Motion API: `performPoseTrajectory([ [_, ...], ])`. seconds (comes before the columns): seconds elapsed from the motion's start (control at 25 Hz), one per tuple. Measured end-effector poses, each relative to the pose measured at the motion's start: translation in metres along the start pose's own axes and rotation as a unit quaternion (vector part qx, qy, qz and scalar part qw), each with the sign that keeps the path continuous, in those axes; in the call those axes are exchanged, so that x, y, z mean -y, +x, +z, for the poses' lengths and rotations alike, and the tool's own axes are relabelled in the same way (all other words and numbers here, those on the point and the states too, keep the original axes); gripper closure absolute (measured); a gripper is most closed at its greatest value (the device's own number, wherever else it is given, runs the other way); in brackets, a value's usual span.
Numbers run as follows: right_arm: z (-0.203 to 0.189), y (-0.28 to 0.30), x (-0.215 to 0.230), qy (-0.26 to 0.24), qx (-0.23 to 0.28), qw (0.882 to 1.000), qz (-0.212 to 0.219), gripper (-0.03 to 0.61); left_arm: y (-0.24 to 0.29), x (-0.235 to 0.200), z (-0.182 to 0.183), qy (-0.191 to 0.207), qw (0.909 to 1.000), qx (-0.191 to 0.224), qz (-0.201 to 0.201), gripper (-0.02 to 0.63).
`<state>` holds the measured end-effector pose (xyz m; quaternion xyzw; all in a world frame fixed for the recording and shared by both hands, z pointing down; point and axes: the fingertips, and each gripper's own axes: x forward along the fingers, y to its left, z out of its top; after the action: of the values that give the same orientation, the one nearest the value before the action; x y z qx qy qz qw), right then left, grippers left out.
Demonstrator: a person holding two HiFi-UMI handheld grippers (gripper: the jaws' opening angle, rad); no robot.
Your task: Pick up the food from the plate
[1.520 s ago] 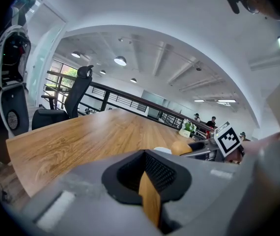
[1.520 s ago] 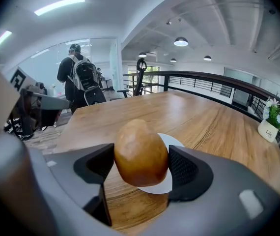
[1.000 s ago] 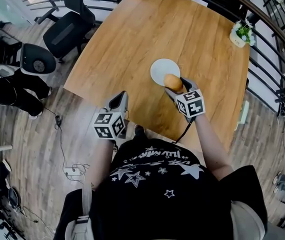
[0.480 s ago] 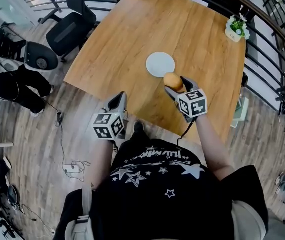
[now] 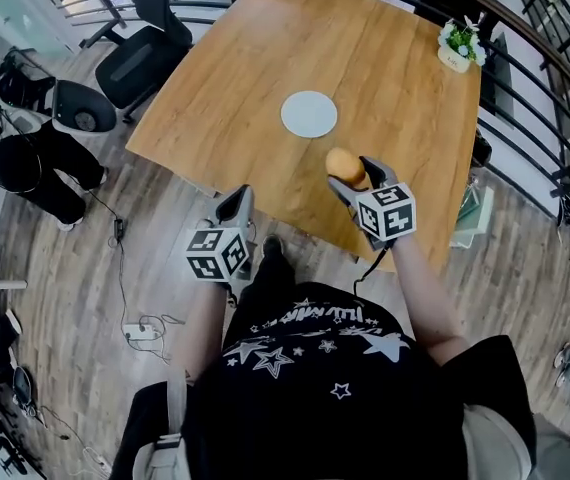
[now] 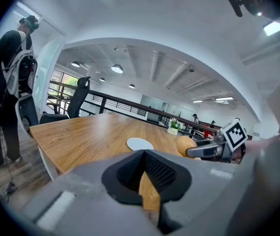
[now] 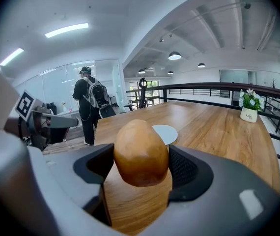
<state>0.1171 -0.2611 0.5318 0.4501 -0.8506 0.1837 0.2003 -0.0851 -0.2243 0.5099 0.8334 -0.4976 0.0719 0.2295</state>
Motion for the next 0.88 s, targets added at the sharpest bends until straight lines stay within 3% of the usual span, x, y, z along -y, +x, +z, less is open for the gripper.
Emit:
performPoseTrajectory([
  [0.44, -0.047, -0.071, -0.019, 0.004, 0.005, 1.0, 0.012, 0.229, -0.054, 0.054, -0.041, -0.003, 0.9999, 0.005, 0.012, 0.612],
  [0.88, -0.08, -0.107, -0.052, 0.002, 0.002, 0.999, 0.04, 0.229, -0.103, 0.089, -0.06, 0.001, 0.9995, 0.015, 0.028, 0.612],
])
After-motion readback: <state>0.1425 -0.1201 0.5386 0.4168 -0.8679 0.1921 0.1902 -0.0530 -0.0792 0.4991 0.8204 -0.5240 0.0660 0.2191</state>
